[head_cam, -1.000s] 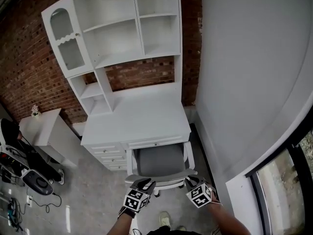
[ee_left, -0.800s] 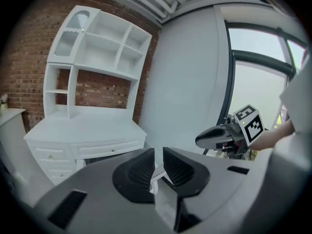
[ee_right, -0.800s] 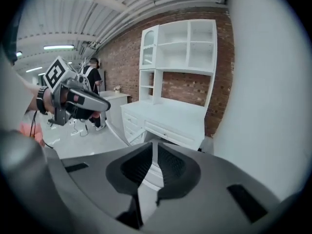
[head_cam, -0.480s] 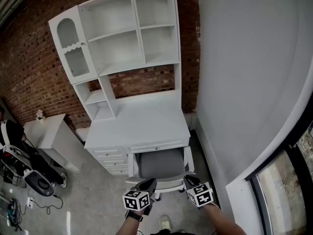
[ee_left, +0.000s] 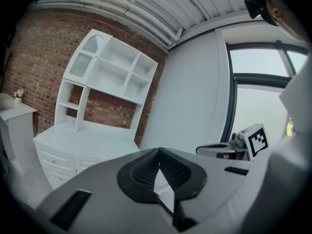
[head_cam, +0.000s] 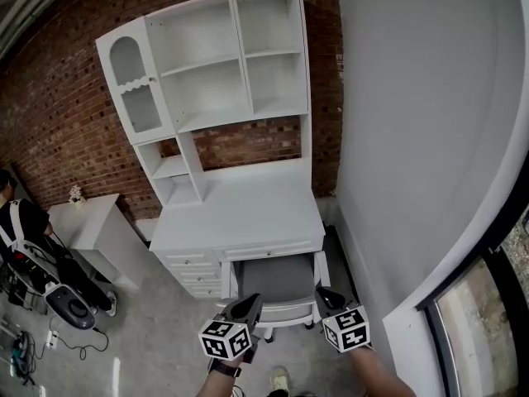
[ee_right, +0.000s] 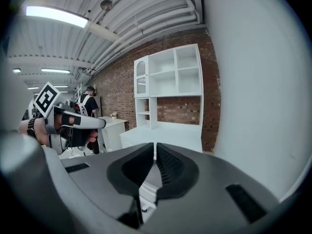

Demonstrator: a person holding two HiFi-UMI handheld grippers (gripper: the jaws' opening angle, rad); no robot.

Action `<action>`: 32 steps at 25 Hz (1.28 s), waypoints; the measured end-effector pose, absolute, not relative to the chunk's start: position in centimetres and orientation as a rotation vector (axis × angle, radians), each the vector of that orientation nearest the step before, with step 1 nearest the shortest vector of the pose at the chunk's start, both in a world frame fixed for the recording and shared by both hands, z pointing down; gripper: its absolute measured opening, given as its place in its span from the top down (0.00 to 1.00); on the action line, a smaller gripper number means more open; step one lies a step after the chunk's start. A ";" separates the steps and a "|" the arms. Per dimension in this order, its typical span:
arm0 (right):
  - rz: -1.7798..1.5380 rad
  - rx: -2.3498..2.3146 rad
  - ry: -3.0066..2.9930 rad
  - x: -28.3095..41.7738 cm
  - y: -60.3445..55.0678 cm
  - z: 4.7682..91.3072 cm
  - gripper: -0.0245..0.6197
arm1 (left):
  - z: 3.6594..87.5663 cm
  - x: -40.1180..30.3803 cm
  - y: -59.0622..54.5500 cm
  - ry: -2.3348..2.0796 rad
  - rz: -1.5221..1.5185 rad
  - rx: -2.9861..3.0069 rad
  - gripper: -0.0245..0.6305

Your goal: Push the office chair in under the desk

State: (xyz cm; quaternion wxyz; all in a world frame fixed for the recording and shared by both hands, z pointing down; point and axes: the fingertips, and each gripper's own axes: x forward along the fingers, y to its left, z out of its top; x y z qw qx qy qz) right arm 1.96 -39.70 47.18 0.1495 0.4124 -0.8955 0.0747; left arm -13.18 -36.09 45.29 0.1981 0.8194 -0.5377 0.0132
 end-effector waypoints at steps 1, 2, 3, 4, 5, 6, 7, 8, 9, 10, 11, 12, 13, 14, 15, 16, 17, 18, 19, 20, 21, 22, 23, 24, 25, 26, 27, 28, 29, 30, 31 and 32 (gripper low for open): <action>0.193 1.193 -2.586 2.0 -39.6 46.2 0.94 | 44.7 -13.1 -35.9 -1.513 0.033 2.303 0.95; 0.170 1.203 -2.600 2.1 -39.5 45.2 0.94 | 44.0 -13.0 -35.8 -1.519 0.025 2.313 0.95; 0.149 1.213 -2.614 2.2 -39.5 44.2 0.94 | 43.3 -13.0 -35.6 -1.523 0.013 2.322 0.95; 0.131 1.222 -2.627 2.2 -39.4 43.3 0.94 | 42.6 -12.9 -35.4 -1.527 -0.002 2.330 0.95; 0.115 1.229 -2.639 2.3 -39.3 42.5 0.94 | 42.0 -12.8 -35.3 -1.533 -0.015 2.337 0.95; 0.100 1.237 -2.649 2.4 -39.1 41.8 0.94 | 41.4 -12.8 -35.1 -1.539 -0.026 2.342 0.95; 0.087 1.245 -2.659 2.5 -39.0 41.1 0.94 | 40.8 -12.9 -34.9 -1.547 -0.035 2.346 0.95; 0.076 1.253 -2.668 2.6 -38.8 40.6 0.94 | 40.2 -12.9 -34.7 -1.556 -0.044 2.349 0.95; 0.064 1.261 -2.676 2.7 -38.7 40.1 0.94 | 39.6 -13.0 -34.4 -1.567 -0.051 2.351 0.95; 0.052 1.268 -2.682 2.8 -38.5 39.6 0.95 | 39.1 -13.2 -34.2 -1.579 -0.055 2.352 0.95; 0.041 1.274 -2.687 3.0 -38.4 39.2 0.95 | 38.6 -13.3 -34.0 -1.592 -0.059 2.352 0.95; 0.032 1.280 -2.691 3.2 -38.3 38.9 0.95 | 38.1 -13.3 -33.8 -1.604 -0.062 2.353 0.95; 0.027 1.287 -2.697 3.4 -38.2 38.6 0.95 | 37.7 -13.4 -33.6 -1.614 -0.067 2.355 0.95; 0.025 1.294 -2.704 3.7 -38.0 38.3 0.95 | 37.3 -13.3 -33.4 -1.624 -0.071 2.359 0.95; 0.023 1.303 -2.711 3.9 -37.9 38.0 0.95 | 36.9 -13.3 -33.2 -1.634 -0.075 2.366 0.95; 0.017 1.311 -2.718 4.1 -37.8 37.7 0.95 | 36.5 -13.3 -33.0 -1.647 -0.078 2.375 0.95; 0.010 1.316 -2.726 4.2 -37.7 37.3 0.95 | 36.1 -13.3 -32.8 -1.661 -0.079 2.386 0.95; 0.001 1.317 -2.732 4.2 -37.6 37.0 0.95 | 35.6 -13.4 -32.6 -1.677 -0.080 2.395 0.95; -0.007 1.317 -2.735 4.2 -37.5 36.8 0.95 | 35.3 -13.4 -32.4 -1.691 -0.080 2.403 0.95; -0.013 1.318 -2.738 4.3 -37.4 36.5 0.95 | 35.1 -13.4 -32.3 -1.699 -0.083 2.406 0.95; -0.019 1.321 -2.742 4.3 -37.3 36.2 0.95 | 34.9 -13.4 -32.2 -1.700 -0.089 2.408 0.95; -0.024 1.325 -2.747 4.4 -37.2 35.9 0.95 | 34.7 -13.4 -32.1 -1.700 -0.099 2.409 0.95; -0.033 1.330 -2.754 4.5 -37.0 35.5 0.95 | 34.4 -13.4 -31.9 -1.700 -0.110 2.412 0.95; -0.044 1.334 -2.763 4.6 -36.8 34.9 0.95 | 34.1 -13.5 -31.8 -1.704 -0.124 2.415 0.95; -0.059 1.338 -2.774 4.6 -36.7 34.3 0.95 | 33.7 -13.6 -31.6 -1.710 -0.141 2.418 0.95; -0.075 1.342 -2.784 4.7 -36.6 33.7 0.95 | 33.3 -13.8 -31.5 -1.716 -0.156 2.419 0.95; -0.088 1.346 -2.794 4.8 -36.5 33.0 0.95 | 33.0 -13.9 -31.4 -1.723 -0.169 2.419 0.95; -0.099 1.351 -2.801 4.9 -36.5 32.5 0.95 | 32.6 -14.0 -31.4 -1.729 -0.177 2.418 0.95; -0.105 1.355 -2.804 5.0 -36.5 32.2 0.95 | 32.4 -14.1 -31.3 -1.735 -0.181 2.417 0.95; -0.109 1.358 -2.805 5.0 -36.5 32.0 0.95 | 32.2 -14.2 -31.3 -1.739 -0.182 2.416 0.95; -0.109 1.358 -2.804 5.1 -36.6 31.9 0.95 | 32.1 -14.3 -31.3 -1.744 -0.180 2.415 0.95; -0.104 1.356 -2.803 5.1 -36.6 32.0 0.95 | 32.0 -14.5 -31.3 -1.748 -0.177 2.414 0.95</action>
